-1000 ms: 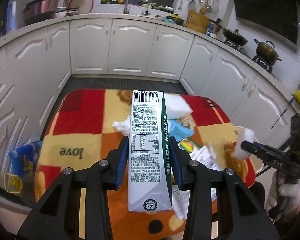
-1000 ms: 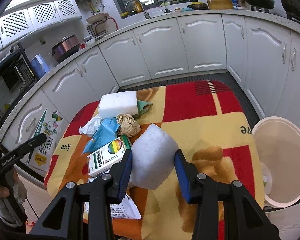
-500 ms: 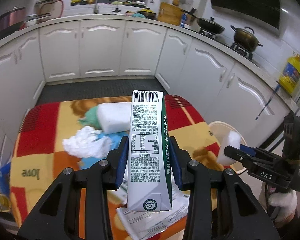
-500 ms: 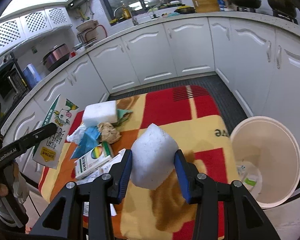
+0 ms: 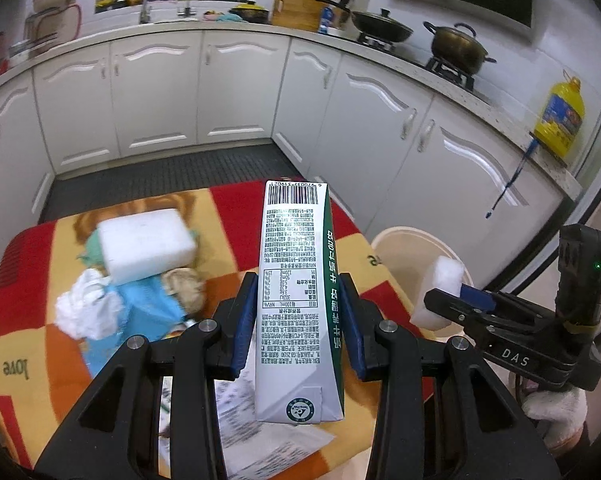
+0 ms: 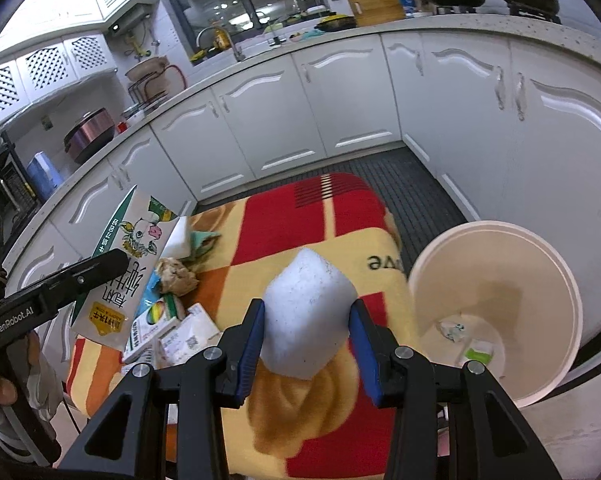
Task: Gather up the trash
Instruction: 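Carry the white sponge with the right gripper over the beige bin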
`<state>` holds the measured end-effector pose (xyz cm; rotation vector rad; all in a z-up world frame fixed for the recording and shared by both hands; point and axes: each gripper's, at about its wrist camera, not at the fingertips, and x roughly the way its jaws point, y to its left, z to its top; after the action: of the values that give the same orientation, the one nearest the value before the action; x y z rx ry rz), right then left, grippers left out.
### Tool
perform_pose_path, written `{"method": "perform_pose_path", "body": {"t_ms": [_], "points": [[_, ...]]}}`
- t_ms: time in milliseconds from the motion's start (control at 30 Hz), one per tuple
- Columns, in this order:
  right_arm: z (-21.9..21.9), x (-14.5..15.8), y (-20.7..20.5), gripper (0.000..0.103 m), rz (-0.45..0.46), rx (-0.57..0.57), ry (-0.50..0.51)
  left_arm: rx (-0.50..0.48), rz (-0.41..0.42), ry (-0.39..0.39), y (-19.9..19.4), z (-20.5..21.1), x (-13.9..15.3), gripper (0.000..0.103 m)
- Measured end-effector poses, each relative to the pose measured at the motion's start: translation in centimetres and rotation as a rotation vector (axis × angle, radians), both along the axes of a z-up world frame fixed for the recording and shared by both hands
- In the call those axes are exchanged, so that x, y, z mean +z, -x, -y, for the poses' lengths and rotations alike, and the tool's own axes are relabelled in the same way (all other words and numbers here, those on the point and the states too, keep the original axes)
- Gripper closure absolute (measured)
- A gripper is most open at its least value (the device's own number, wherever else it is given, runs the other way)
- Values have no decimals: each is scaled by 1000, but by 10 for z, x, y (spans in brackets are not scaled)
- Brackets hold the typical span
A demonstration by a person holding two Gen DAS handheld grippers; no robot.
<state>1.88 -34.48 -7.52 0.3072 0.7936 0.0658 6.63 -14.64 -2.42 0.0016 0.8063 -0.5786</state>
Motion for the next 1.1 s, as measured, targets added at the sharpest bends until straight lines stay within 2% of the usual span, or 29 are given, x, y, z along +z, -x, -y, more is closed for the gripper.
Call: {"method": "perform_pose_path", "body": {"t_ms": [367,800,1100], "points": [[36,-6,11,62,-14,-75,20,-89,-54,-25,-4,58,-14,66],[92,-24,28,62,-49,-187,-15,-171,-84,-47,-3,126,-29,66],[123,-39,36,61,-84,-253,-28,-188,-121,-47,-9,163,-44,66]]}}
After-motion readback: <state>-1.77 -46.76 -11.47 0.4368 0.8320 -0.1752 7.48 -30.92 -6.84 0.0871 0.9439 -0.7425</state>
